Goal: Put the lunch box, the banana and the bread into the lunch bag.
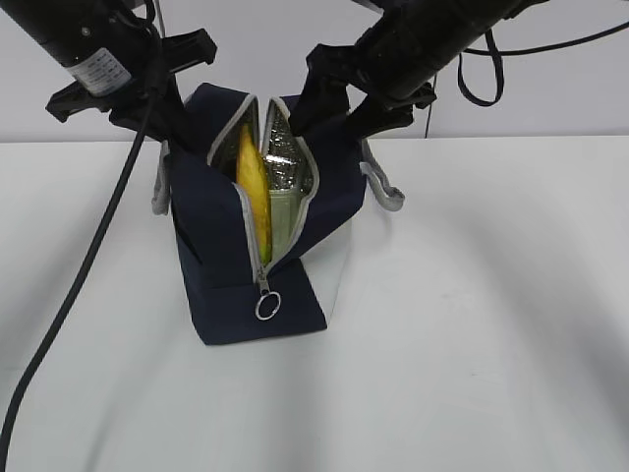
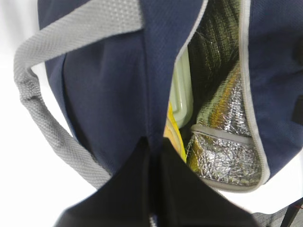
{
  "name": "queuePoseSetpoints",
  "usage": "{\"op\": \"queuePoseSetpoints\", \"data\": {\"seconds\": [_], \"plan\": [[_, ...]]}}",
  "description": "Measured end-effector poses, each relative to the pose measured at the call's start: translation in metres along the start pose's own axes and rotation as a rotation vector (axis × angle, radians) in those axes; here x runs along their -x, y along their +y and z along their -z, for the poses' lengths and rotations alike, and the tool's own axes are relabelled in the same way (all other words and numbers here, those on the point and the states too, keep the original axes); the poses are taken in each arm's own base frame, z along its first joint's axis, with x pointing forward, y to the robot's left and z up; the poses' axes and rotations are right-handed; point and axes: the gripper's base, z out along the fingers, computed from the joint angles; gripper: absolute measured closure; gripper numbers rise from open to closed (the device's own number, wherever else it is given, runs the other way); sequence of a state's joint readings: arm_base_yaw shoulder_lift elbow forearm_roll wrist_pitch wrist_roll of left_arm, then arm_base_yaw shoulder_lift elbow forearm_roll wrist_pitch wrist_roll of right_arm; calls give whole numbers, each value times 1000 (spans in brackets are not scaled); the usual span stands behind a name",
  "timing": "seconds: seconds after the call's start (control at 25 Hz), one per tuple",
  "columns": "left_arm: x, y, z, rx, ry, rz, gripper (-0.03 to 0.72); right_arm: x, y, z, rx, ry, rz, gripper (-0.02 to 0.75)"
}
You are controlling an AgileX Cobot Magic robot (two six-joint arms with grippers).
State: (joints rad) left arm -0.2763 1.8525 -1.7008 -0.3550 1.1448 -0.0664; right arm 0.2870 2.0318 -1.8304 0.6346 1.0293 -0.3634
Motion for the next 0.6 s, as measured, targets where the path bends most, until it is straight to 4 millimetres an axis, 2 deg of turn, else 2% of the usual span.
{"op": "queuePoseSetpoints", "data": {"seconds": [0.24, 0.6], "plan": [[0, 0, 0, 0, 1, 0, 690, 10, 5, 11, -14, -41, 32, 147], [0, 0, 0, 0, 1, 0, 690, 7, 2, 10, -44, -12, 31, 150]]}}
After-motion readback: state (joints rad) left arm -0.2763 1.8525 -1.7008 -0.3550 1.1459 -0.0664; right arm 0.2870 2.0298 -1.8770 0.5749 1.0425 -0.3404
